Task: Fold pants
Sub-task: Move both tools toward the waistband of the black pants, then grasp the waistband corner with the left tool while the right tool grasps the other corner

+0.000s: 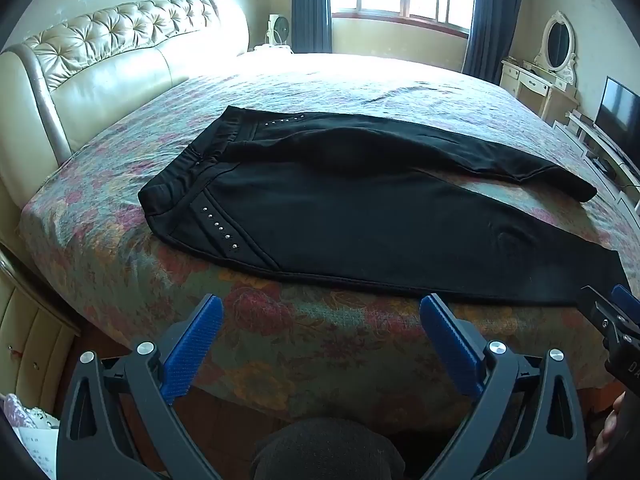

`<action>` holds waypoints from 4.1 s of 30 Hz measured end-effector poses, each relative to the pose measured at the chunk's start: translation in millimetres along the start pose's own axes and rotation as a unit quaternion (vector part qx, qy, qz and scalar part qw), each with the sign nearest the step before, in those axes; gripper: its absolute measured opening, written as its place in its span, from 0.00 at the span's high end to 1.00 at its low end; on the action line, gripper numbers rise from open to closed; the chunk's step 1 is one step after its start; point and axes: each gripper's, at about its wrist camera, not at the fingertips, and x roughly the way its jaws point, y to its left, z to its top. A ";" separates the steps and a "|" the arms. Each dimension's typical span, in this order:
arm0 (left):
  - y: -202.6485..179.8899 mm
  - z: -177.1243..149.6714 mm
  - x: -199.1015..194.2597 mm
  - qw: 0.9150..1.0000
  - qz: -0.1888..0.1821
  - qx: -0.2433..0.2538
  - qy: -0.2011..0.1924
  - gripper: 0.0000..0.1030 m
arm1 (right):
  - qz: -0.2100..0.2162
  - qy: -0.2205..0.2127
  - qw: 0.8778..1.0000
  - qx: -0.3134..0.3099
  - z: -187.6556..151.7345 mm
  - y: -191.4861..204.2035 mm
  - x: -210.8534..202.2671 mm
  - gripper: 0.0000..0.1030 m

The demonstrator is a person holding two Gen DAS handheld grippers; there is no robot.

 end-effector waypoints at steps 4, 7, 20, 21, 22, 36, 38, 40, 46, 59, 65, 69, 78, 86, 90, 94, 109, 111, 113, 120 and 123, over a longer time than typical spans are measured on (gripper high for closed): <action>-0.3 -0.1 -0.2 1.000 0.001 -0.001 0.000 0.04 | 0.000 0.000 1.000 0.002 -1.7 0.7 -0.6 0.02; -0.8 -0.9 -0.7 1.000 0.001 0.000 0.000 0.04 | -0.001 0.001 1.000 0.003 -2.5 1.5 -1.3 0.02; -1.6 -1.2 -1.2 1.000 -0.001 0.000 0.002 0.04 | -0.001 0.005 1.000 0.004 -2.4 2.1 0.4 0.02; -1.6 -1.1 -1.1 1.000 -0.001 0.000 0.002 0.04 | -0.001 0.005 1.000 0.004 -2.5 2.0 0.5 0.02; -1.6 -1.1 -1.1 1.000 0.001 0.000 0.002 0.04 | 0.000 0.006 1.000 0.004 -2.4 2.1 0.6 0.02; -2.3 -1.6 -1.3 1.000 -0.001 0.001 0.002 0.04 | 0.000 0.007 1.000 0.005 -2.7 2.5 1.5 0.02; -2.3 -1.6 -1.2 1.000 -0.001 0.001 0.002 0.04 | -0.001 0.008 1.000 0.005 -2.9 2.5 1.8 0.02; -2.5 -1.7 -1.4 1.000 0.000 0.000 0.002 0.04 | 0.000 0.007 1.000 0.005 -3.0 2.5 1.9 0.02; -2.7 -2.1 -1.3 1.000 0.000 0.001 0.001 0.04 | -0.001 0.007 1.000 0.005 -3.2 2.5 2.2 0.02; -3.0 -4.8 0.4 1.000 -0.003 -0.001 0.008 0.04 | 0.003 0.014 1.000 0.008 -4.3 1.3 8.5 0.02; -2.7 3.8 2.8 1.000 -0.014 0.011 0.013 0.04 | 0.010 0.021 1.000 0.007 1.8 1.1 20.7 0.02; 5.8 19.8 9.5 0.999 -0.037 0.019 0.011 0.04 | 0.018 0.029 0.999 0.002 11.1 2.0 33.7 0.02; 89.4 110.9 83.1 0.994 -0.097 -0.011 0.051 0.04 | 0.043 0.024 0.999 -0.024 53.4 17.6 67.8 0.02; 208.0 227.7 213.8 0.983 -0.147 -0.084 0.067 0.04 | 0.071 0.025 0.996 -0.057 95.5 32.5 122.1 0.02; 227.2 260.9 276.8 0.983 -0.153 -0.063 0.075 0.04 | 0.077 0.031 0.994 -0.069 110.3 34.7 148.9 0.02; 232.8 274.2 329.4 0.978 -0.166 -0.060 0.111 0.05 | 0.092 0.033 0.993 -0.068 121.1 27.1 164.5 0.02; 225.9 279.1 373.4 0.966 -0.205 -0.059 0.147 0.90 | 0.171 0.107 0.948 -0.248 261.0 -27.2 293.4 0.02; 225.5 279.3 375.6 0.967 -0.201 -0.060 0.146 0.90 | 0.144 0.145 0.937 -0.283 271.9 -33.8 330.6 0.02; 226.0 279.8 377.9 0.966 -0.202 -0.065 0.147 0.90 | 0.132 0.171 0.931 -0.293 280.6 -39.0 359.2 0.02; 224.9 287.6 385.5 0.966 -0.199 -0.062 0.153 0.87 | 0.155 0.246 0.915 -0.278 278.4 -51.7 410.4 0.32; 222.7 287.8 386.0 0.968 -0.193 -0.060 0.149 0.87 | 0.194 0.247 0.911 -0.268 282.6 -51.0 393.6 0.92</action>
